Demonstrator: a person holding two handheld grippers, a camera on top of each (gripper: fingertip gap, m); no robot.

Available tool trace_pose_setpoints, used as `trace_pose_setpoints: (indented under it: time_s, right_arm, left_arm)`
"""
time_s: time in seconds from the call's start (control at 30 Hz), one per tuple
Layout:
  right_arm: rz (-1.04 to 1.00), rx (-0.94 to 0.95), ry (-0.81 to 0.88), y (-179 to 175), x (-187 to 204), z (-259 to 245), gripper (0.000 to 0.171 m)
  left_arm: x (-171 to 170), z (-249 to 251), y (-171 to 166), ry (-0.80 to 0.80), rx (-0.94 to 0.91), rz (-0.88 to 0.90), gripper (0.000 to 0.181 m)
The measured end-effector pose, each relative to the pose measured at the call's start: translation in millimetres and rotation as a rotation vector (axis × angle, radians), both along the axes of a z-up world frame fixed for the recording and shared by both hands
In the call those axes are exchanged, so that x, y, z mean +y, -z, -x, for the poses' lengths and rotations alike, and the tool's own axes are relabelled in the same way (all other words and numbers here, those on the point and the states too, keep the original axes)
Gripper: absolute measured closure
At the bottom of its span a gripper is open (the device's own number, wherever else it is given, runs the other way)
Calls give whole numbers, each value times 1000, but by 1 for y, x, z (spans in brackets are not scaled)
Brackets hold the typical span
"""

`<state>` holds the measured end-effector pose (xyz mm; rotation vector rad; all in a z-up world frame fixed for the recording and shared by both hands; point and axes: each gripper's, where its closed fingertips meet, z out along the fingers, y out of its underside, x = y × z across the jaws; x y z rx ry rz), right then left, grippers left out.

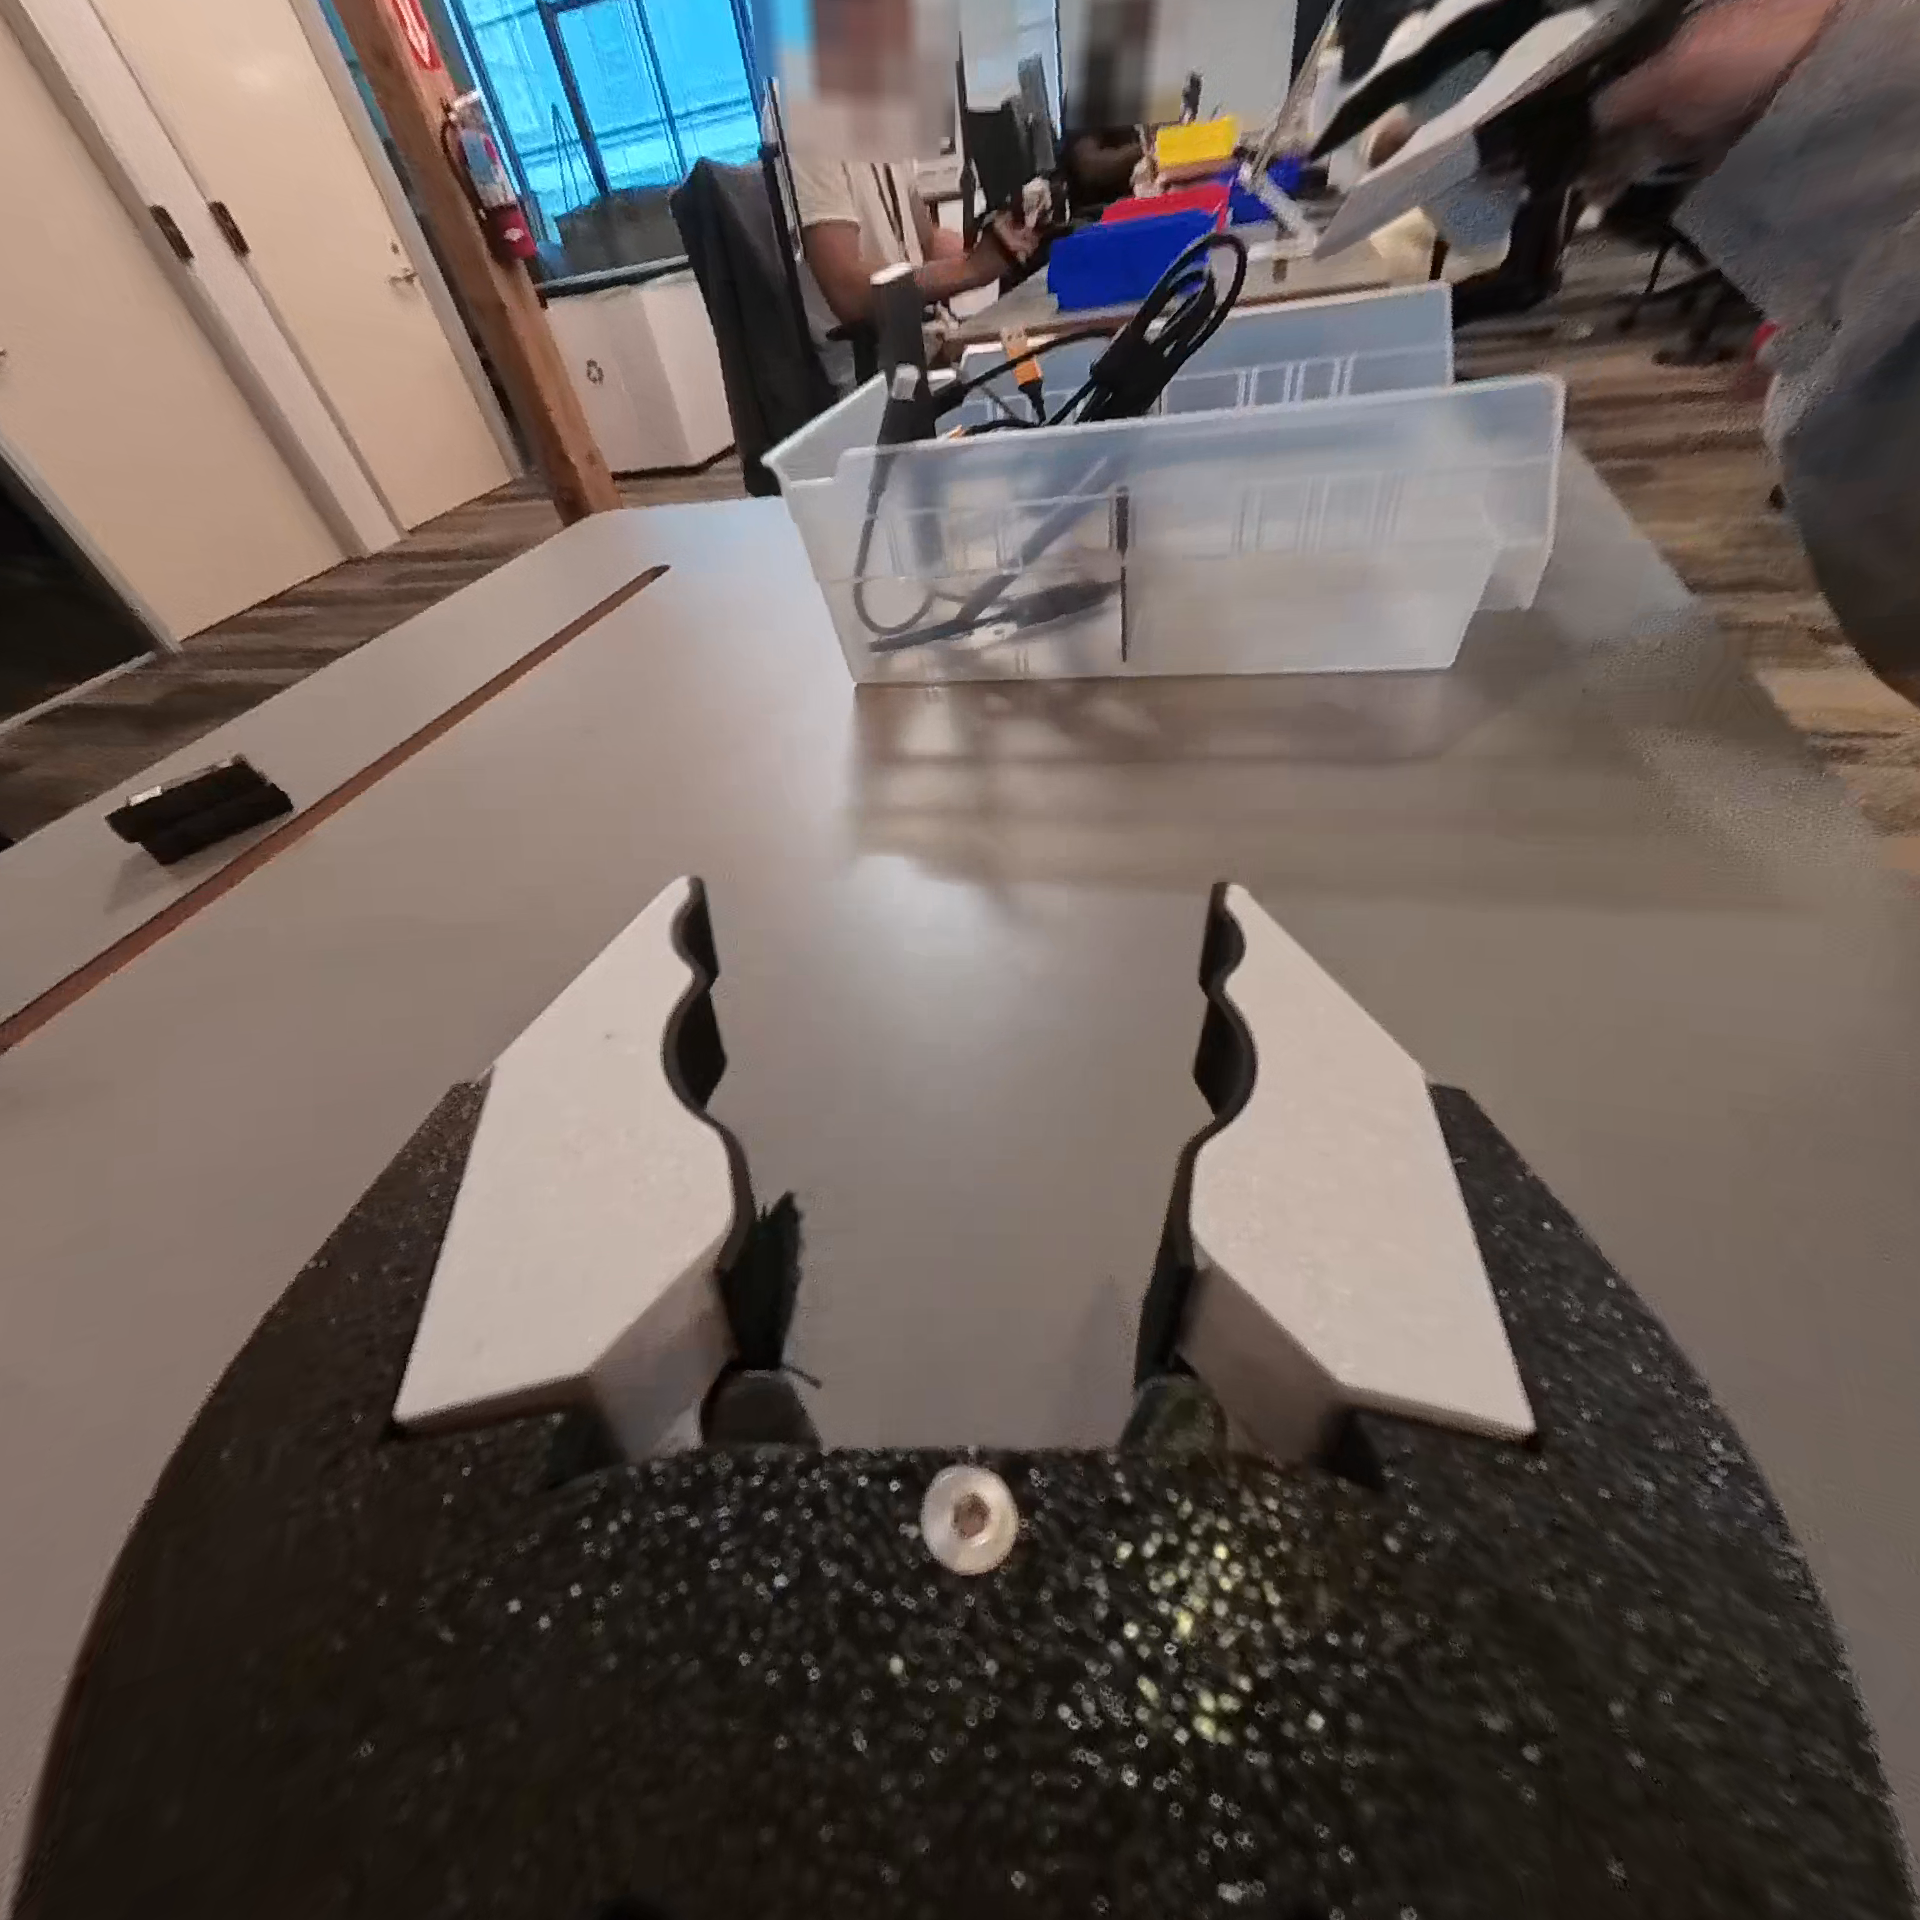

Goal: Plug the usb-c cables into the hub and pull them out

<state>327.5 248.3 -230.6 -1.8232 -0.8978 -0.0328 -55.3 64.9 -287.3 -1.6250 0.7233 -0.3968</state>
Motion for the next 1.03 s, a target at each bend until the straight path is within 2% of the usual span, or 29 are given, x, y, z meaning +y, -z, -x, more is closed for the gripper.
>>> trace_pose_setpoints:
  time_s: [0.07, 0.13, 0.2, 0.37, 0.5, 0.57, 0.6, 0.73, 0.8, 0.87, 0.93, 1.03]
  right_arm:
    - [48, 41, 55, 11, 5, -17, 106]
    - [44, 87, 131, 3, 10, -32, 108]
    - [14, 165, 127, -5, 10, -30, 111]
    - [102, 264, 81, 7, 13, -10, 112]
    - [112, 183, 123, 21, 19, -10, 113]
    - [131, 189, 133, 27, 20, -10, 114]
    - [143, 199, 137, 30, 21, -11, 115]
    - [195, 216, 152, 42, 25, -11, 118]
    - [228, 210, 149, 50, 24, -10, 125]
    - [247, 205, 157, 55, 25, -10, 130]
    - [260, 202, 155, 58, 24, -9, 135]
    - [279, 210, 142, 61, 24, -5, 140]
  left_arm:
    - [-7, -8, 10, 67, 49, 53, 110]
    - [-5, -5, 20, 49, 94, 90, 110]
    - [-5, -3, 17, 16, 98, 100, 107]
    - [-24, -4, -50, -169, 6, 1, 101]
    - [-64, 28, -109, -439, -137, -190, 89]
    - [-88, 51, -123, -549, -227, -212, 82]
    - [-99, 62, -123, -606, -223, -196, 81]
    - [-146, 116, -107, -944, 12, -73, 105]
    - [-172, 132, -103, -1054, 109, -28, 115]
    - [-196, 146, -94, -1144, 153, 54, 110]
    - [-219, 163, -80, -1230, 192, 172, 96]
    - [-243, 181, -48, -1279, 179, 353, 89]
